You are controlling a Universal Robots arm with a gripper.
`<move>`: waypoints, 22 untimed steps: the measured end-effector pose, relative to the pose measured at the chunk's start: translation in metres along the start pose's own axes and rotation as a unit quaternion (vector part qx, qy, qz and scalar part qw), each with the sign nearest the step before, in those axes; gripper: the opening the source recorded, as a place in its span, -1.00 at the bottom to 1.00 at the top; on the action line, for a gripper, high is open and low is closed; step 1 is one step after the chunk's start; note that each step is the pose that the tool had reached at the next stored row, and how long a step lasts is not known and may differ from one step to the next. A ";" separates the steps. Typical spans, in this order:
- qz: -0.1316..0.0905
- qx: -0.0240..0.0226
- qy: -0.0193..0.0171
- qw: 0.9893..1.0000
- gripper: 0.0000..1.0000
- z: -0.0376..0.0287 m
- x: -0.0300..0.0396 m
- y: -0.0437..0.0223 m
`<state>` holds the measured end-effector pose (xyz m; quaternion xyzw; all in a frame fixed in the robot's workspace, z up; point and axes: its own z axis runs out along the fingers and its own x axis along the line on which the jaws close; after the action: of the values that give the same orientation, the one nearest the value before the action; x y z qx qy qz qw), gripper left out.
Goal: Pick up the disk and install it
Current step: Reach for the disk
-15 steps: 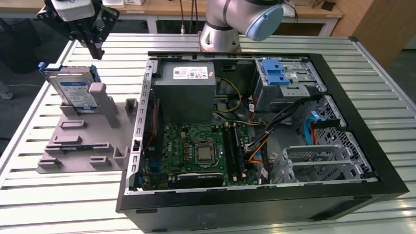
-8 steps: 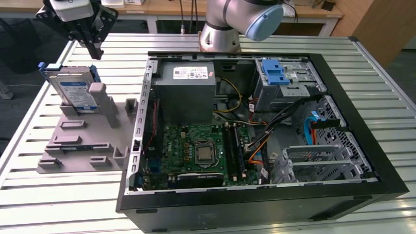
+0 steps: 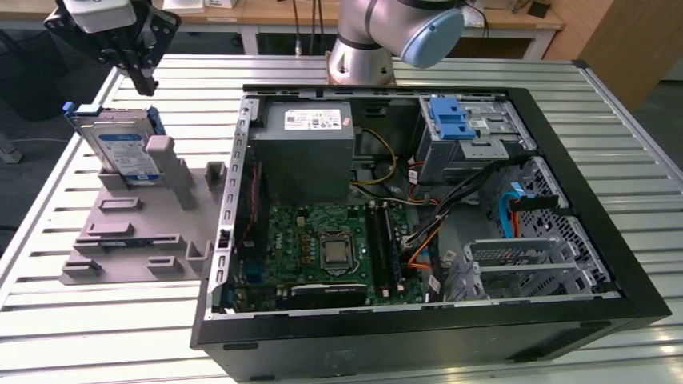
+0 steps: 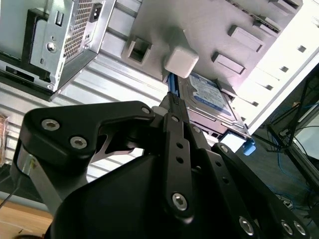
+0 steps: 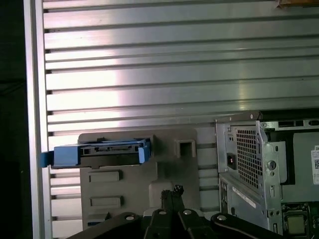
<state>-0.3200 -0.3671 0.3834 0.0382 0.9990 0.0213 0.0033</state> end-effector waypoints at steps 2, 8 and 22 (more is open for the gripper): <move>0.000 0.000 0.000 1.000 -0.79 0.0002 0.0062 0.0013; 0.000 0.000 0.001 1.000 -0.79 0.0020 0.0241 0.0075; 0.000 0.000 0.002 1.000 -0.79 0.0086 0.0738 0.0149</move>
<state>-0.3924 -0.3462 0.3751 0.0383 0.9990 0.0211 0.0013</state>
